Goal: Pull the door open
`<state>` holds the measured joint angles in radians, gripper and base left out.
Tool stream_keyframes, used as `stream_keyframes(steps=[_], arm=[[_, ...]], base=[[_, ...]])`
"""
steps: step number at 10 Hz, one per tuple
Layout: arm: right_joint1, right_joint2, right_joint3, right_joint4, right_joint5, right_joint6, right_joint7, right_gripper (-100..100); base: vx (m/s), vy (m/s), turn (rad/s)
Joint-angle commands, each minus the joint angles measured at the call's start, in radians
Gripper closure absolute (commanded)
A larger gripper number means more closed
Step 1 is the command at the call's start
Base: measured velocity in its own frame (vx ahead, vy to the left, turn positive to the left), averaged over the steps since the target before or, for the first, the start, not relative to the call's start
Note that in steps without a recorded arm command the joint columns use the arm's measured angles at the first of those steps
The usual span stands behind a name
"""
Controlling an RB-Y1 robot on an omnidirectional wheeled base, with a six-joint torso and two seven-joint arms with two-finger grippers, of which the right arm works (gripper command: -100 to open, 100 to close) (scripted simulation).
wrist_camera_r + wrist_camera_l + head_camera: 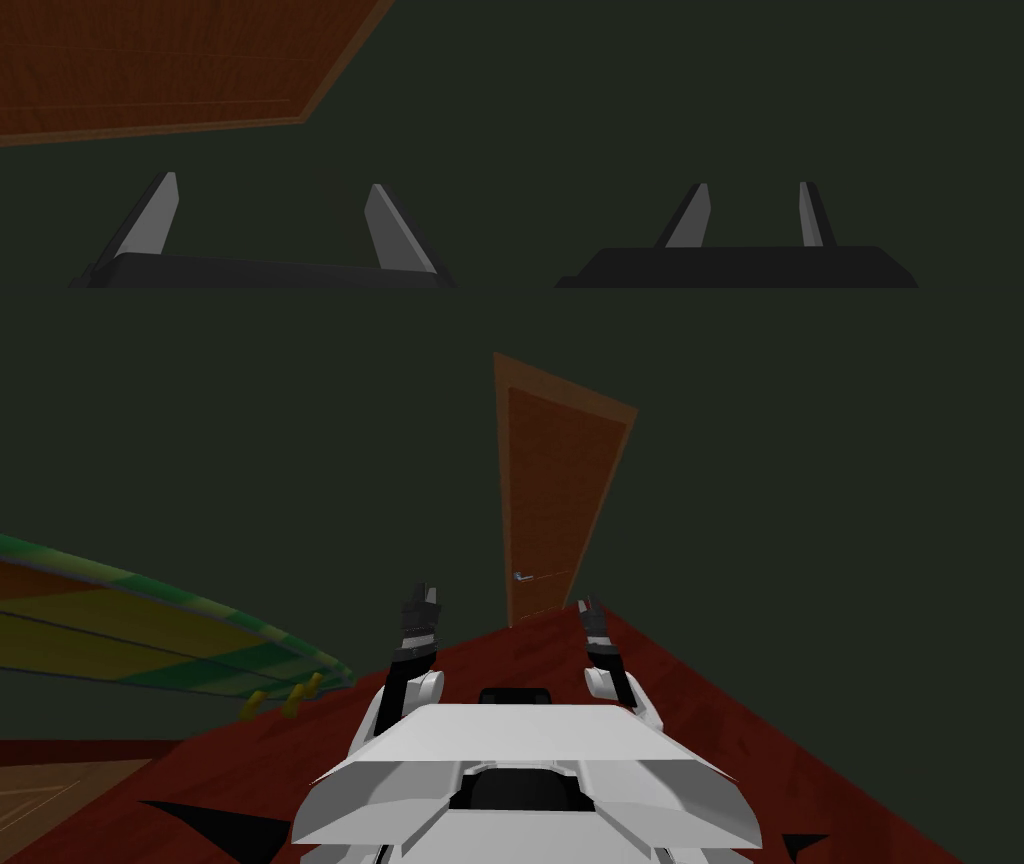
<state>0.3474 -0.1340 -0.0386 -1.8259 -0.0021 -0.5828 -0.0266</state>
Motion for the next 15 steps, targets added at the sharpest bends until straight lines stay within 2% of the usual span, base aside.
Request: stream_keyframes(steps=[1, 2, 3, 4, 5, 6, 7, 8, 9, 11, 12, 14, 15], arm=[[-0.011, -0.010, 0.004, 0.050, -0.005, -0.023, -0.013, -100], [-0.011, -0.010, 0.004, 0.067, -0.005, -0.023, -0.013, -100], [-0.020, -0.018, 0.005, 0.108, -0.010, -0.035, -0.022, -100], [-0.029, -0.027, 0.006, 0.132, -0.014, -0.047, -0.032, -100], [-0.029, -0.027, 0.006, 0.148, -0.014, -0.047, -0.032, -100], [-0.038, -0.035, 0.007, 0.187, -0.019, -0.060, -0.041, -100], [-0.038, -0.035, 0.007, 0.190, -0.019, -0.060, -0.041, -100], [-0.048, -0.043, 0.008, 0.232, -0.024, -0.072, -0.051, -100], [-0.048, -0.043, 0.008, 0.232, -0.024, -0.072, -0.051, -100], [-0.066, -0.060, 0.010, 0.305, -0.033, -0.097, -0.070, -100], [-0.066, -0.060, 0.010, 0.315, -0.033, -0.097, -0.070, -100], [-0.085, -0.077, 0.012, 0.380, -0.042, -0.121, -0.089, -100], [-0.085, -0.077, 0.012, 0.399, -0.042, -0.121, -0.089, -100]], base=[[0.088, 0.005, 0.176], [0.070, 0.000, 0.059], [0.069, 0.017, 0.093], [0.092, 0.037, 0.212], [0.066, 0.016, 0.060], [0.059, 0.006, 0.096], [0.046, 0.000, 0.060], [0.054, 0.006, 0.121], [0.046, 0.004, 0.072], [0.074, 0.010, 0.164], [0.073, 0.010, 0.057], [0.080, 0.005, 0.146], [0.068, 0.001, 0.073]])
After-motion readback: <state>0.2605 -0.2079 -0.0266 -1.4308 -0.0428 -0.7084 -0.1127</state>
